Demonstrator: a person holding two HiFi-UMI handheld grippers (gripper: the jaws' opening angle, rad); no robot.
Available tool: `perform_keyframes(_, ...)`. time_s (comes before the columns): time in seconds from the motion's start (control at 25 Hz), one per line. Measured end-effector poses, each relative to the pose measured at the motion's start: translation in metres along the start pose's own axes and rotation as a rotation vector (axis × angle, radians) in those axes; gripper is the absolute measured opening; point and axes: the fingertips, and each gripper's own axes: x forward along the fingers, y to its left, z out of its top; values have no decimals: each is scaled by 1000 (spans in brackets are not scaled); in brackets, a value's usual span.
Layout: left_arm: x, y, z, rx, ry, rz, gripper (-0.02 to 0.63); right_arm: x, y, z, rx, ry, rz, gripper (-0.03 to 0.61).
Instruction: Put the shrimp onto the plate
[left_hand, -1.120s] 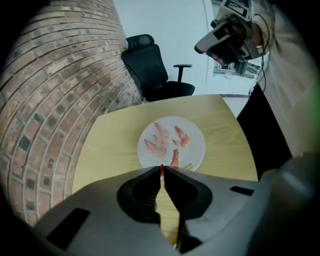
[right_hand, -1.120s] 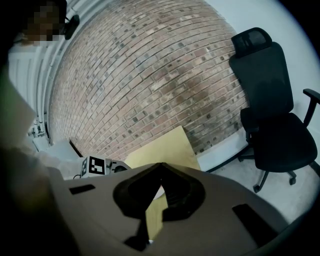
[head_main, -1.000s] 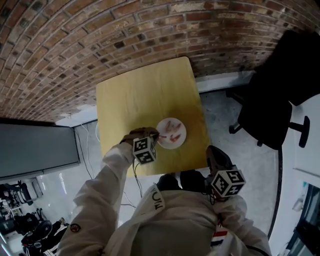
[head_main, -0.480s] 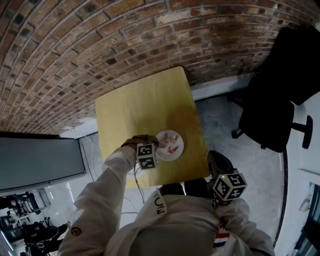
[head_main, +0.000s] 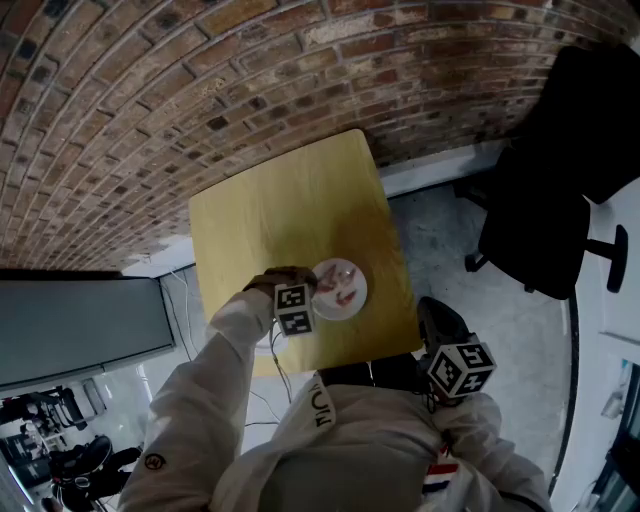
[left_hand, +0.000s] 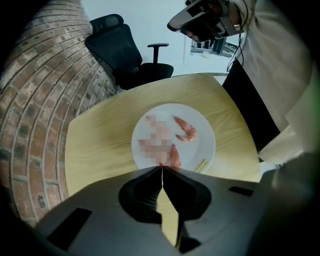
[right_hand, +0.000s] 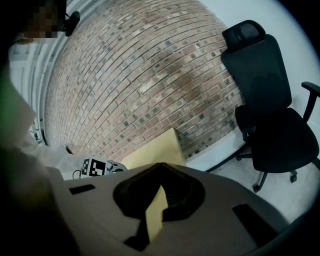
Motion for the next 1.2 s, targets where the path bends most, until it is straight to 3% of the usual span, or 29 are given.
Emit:
perform_keyframes(0.32, -10, -6, 1, -59, -22, -10, 15, 3, 5, -1, -9, 8, 12, 23)
perform_keyframes(0.48, -13, -4, -1, -115, -60, 36, 15, 3, 12, -5, -21, 14, 20, 23)
perform_keyframes(1.0, -65, -16, -42, -476, -186, 188, 15, 10, 69, -20, -86, 36, 54, 23)
perform_keyframes(1.2, -86, -24, -77, -705, -252, 294, 15, 17, 99, -27, -141, 44, 88, 23)
